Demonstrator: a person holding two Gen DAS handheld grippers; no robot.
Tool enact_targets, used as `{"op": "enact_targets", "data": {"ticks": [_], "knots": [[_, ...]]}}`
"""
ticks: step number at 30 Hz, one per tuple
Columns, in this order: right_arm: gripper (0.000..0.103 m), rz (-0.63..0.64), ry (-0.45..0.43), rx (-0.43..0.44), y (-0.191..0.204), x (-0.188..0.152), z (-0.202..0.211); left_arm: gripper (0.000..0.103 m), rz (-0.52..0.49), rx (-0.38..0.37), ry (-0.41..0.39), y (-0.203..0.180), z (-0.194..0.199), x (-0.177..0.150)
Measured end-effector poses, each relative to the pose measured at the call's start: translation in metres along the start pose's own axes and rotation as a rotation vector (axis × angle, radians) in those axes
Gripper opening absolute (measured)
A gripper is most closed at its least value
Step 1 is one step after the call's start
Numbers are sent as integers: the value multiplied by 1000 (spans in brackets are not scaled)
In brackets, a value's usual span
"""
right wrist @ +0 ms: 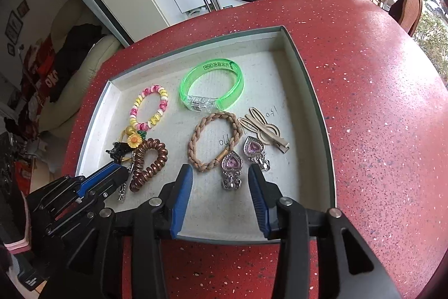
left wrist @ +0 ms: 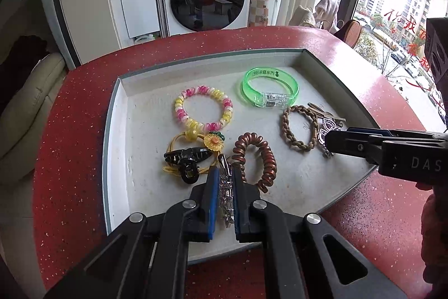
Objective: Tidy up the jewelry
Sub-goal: 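Open the right tool to release the heart pendant while the left tool lowers the star clip, then open the left tool to release the star hair clip beside the coil hair tie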
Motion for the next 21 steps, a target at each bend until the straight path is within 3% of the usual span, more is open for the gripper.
{"op": "enact_targets", "data": {"ticks": [7,21], "knots": [[56,-18,-48,8,-8,3,25,27,10,23,-22,2,11,6],[57,3,-50,-31,-4,5,27,29,-14,114,-14,5,15,10]]}}
Point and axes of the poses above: each gripper's, at about its wrist camera, not at the fingertips, and z roughly against the way its jaws point, y to its left, x to its top, the point moved 2 cm from there along -z, roughly the way its jaws point, and after that the axes turned 1 degree about z, right-handed, at the moved point
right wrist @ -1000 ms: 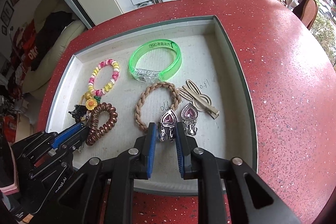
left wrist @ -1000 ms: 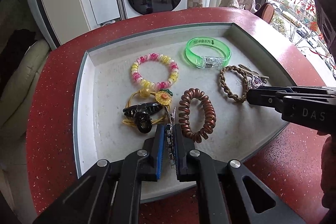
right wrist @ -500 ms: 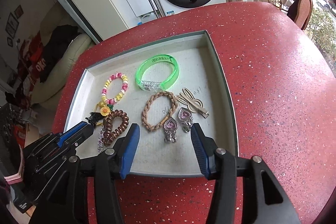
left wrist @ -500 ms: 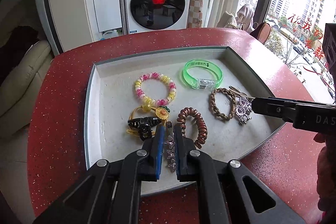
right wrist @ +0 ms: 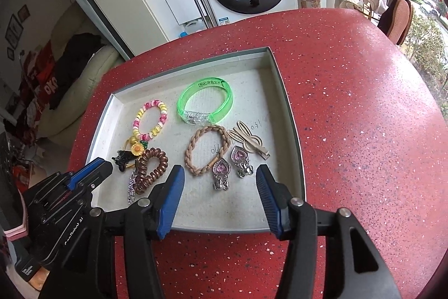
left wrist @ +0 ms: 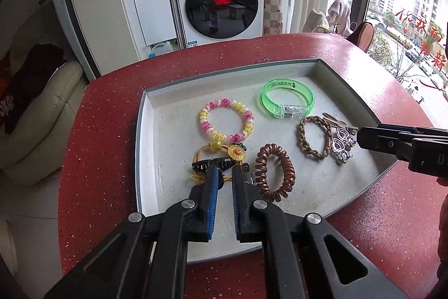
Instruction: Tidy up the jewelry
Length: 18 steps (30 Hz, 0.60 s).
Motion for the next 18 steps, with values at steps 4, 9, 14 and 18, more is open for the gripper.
{"op": "enact_targets", "data": {"ticks": [4,9,14,18], "knots": [[57,8,5,-5,2,1,0,103,8,63,-55,5,9,0],[58,46,24,-44,8,2,-3,103,-10,72,-38,5,10,2],[85,107,74,-136,15,2,-12,103,-4,101,-5,6,7,-1],[89,110,58,-141,15,0,-9,103,19,109,2,11,7,-5]]}}
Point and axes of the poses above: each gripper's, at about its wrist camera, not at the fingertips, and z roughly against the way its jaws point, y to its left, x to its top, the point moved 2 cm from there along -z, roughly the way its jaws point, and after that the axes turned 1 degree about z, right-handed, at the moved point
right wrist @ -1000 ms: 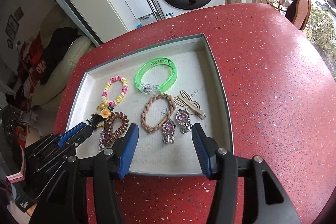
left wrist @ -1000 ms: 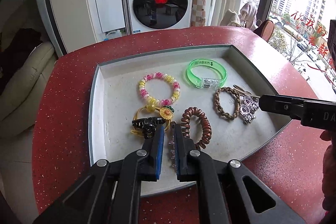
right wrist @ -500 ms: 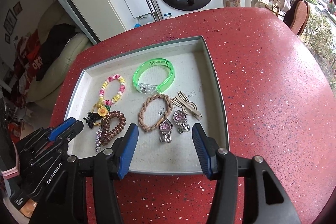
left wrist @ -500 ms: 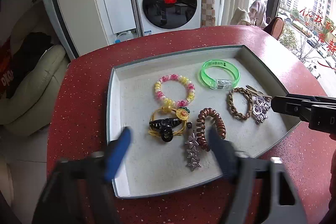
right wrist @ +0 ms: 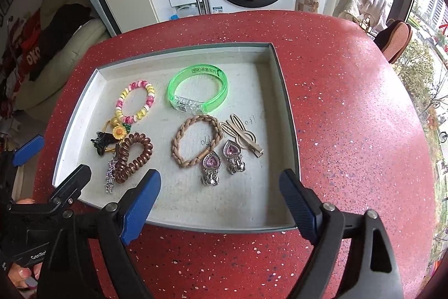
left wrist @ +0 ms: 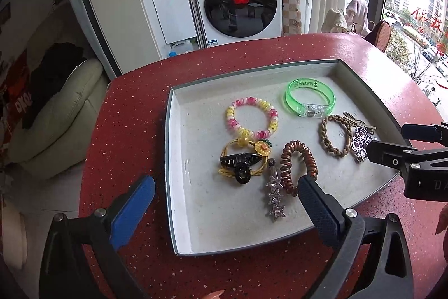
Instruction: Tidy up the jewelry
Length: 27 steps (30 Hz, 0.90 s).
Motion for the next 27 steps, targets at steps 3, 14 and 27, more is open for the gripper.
{"op": "enact_targets", "data": {"ticks": [3,14,27], "knots": [[90,-16,-37,13,-2,-3,5,103,10,7,-26,3,6,-3],[103,-3,-221,-49,5,-13,29,103,82,25,-101,11,28,-19],[103,31,-311,-39,20,-42,50,103,142,3,-180,17,59,-45]]}}
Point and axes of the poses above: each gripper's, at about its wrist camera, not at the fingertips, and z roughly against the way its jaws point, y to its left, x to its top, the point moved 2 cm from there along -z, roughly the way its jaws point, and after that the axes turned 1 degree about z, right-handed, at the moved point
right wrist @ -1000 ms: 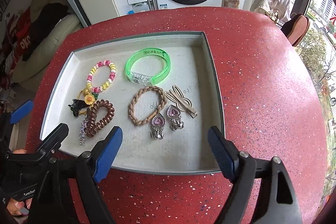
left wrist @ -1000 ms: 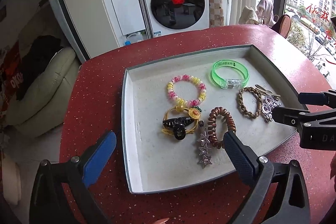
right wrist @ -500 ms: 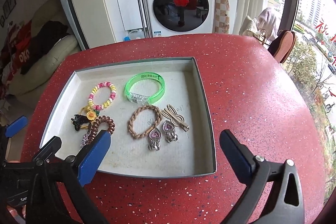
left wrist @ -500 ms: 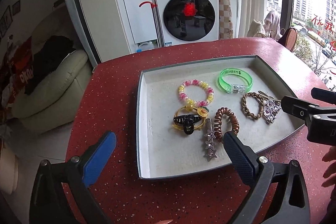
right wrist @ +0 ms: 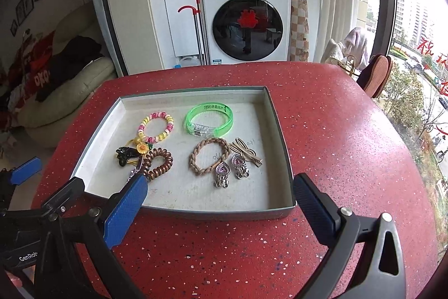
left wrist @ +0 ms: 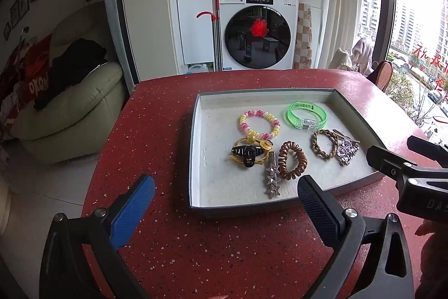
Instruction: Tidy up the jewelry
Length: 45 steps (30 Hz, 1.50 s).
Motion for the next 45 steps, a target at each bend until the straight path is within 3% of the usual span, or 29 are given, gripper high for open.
{"op": "enact_targets", "data": {"ticks": [15,24,45], "knots": [[103,15,-114,-23,7,-39,30,103,22,33,-110,-4,35,-31],[103,19,-154,-45,8,-45,36,103,40,57,-108,-7,35,-34],[103,3,-149,-47,4,-47,37,103,62,87,-74,0,29,-38]]}}
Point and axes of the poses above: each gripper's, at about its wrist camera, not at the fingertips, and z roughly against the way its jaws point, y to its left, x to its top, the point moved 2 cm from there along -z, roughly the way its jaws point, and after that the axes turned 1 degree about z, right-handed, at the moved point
